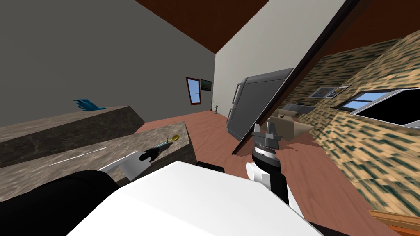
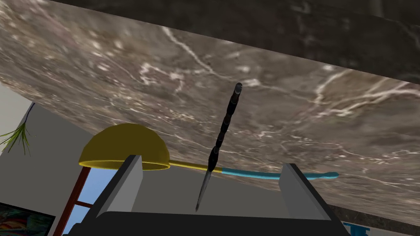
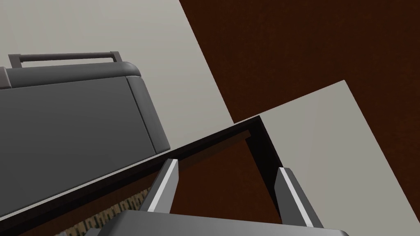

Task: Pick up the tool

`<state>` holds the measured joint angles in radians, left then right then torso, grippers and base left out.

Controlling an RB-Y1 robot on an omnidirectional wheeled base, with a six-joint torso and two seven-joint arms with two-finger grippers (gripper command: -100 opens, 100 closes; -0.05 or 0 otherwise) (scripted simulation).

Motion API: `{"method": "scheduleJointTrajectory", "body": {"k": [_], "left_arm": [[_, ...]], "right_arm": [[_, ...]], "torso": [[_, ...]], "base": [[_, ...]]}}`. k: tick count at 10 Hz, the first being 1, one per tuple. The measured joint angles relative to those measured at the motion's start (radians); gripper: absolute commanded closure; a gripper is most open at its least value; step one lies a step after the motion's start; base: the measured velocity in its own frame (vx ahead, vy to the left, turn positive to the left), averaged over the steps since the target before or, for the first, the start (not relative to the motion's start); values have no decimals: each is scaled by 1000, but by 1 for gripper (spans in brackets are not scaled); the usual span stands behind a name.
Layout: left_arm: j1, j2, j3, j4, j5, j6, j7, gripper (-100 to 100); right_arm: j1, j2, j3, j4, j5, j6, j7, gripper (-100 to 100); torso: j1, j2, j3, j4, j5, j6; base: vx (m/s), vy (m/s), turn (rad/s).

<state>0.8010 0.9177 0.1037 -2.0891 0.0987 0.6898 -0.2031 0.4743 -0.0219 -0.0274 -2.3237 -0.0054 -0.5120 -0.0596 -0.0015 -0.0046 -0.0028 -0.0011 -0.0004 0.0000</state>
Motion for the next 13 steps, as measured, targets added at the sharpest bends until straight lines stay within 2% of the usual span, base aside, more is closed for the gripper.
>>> {"method": "scheduleJointTrajectory", "body": {"k": [2, 3, 4, 8, 9, 13], "left_arm": [[11, 19, -1, 4, 4, 35, 2, -100], [12, 19, -1, 3, 4, 40, 2, 0], [12, 19, -1, 3, 4, 39, 2, -100], [-28, -12, -15, 86, -8, 14, 1, -100], [-29, -13, -16, 89, -8, 12, 1, 100], [-28, -11, -17, 89, -9, 14, -1, 100]], "right_arm": [[0, 0, 0, 0, 0, 0, 0, 0], [0, 0, 0, 0, 0, 0, 0, 0], [0, 0, 0, 0, 0, 0, 0, 0], [0, 0, 0, 0, 0, 0, 0, 0], [0, 0, 0, 0, 0, 0, 0, 0], [0, 0, 0, 0, 0, 0, 0, 0]], "torso": [[0, 1, 1, 0, 0, 0], [0, 3, 2, 1, 0, 0], [1, 4, 2, 1, 0, 0], [3, 6, 3, 1, 1, 0], [3, 5, 3, 1, 1, 0], [3, 5, 4, 2, 1, -1]], "base": [[38, -18, -24], [0, 0, 0], [-5, 6, -126], [-13, 16, -82], [0, 0, 0], [0, 0, -3]]}}
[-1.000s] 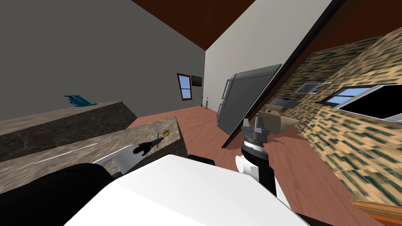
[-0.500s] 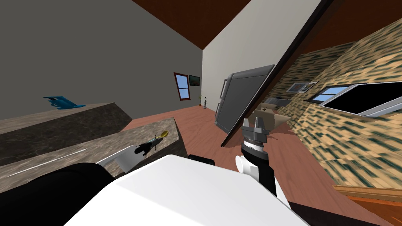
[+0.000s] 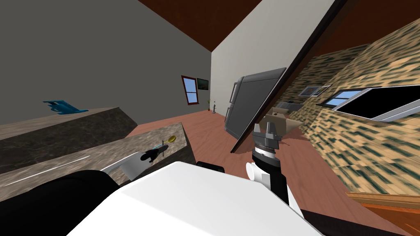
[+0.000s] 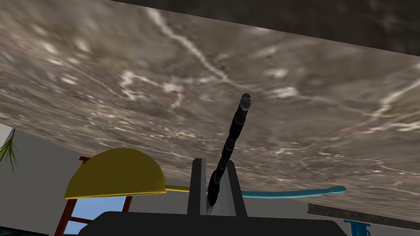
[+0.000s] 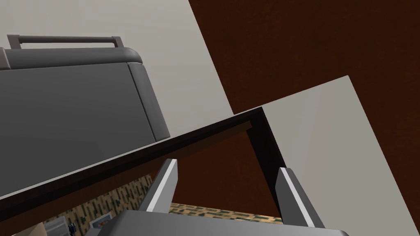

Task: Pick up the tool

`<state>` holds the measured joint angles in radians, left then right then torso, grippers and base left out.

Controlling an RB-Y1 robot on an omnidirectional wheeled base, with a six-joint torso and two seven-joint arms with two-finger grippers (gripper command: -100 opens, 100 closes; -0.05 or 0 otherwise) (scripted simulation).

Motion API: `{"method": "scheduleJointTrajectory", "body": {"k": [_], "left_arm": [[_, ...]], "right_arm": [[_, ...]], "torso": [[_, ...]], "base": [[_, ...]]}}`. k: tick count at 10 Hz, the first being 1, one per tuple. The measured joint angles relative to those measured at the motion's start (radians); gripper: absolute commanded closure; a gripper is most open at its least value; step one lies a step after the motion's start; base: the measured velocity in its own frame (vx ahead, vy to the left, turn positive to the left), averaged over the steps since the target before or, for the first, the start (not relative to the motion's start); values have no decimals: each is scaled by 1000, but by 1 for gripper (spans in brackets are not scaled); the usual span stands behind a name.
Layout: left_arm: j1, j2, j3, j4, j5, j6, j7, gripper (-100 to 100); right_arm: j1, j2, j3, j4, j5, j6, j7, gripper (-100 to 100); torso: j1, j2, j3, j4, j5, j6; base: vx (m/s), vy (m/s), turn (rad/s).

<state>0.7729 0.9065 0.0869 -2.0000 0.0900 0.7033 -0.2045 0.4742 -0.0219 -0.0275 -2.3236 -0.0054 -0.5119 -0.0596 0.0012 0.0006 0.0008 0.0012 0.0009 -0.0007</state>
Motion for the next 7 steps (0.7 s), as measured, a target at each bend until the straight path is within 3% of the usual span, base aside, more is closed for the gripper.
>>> {"method": "scheduleJointTrajectory", "body": {"k": [1, 2, 6, 7], "left_arm": [[0, 0, 0, 0, 0, 0, 0, 0], [0, 0, 0, 0, 0, 0, 0, 100], [32, 25, 13, -75, 10, 24, 4, 100], [33, 25, 13, -78, 10, 26, 4, 0]], "right_arm": [[0, 0, 0, 0, 0, 0, 0, 0], [0, 0, 0, 0, 0, 0, 0, 0], [0, 0, 0, 0, 0, 0, 0, 0], [0, 0, 0, 0, 0, 0, 0, 0]], "torso": [[0, 0, 0, 0, 0, 0], [0, 0, 0, 0, 0, 0], [-2, 0, 0, 0, -1, 0], [-1, 0, 0, 0, 0, 0]], "base": [[0, 0, 0], [9, -8, 120], [13, -18, 89], [0, 0, 0]]}}
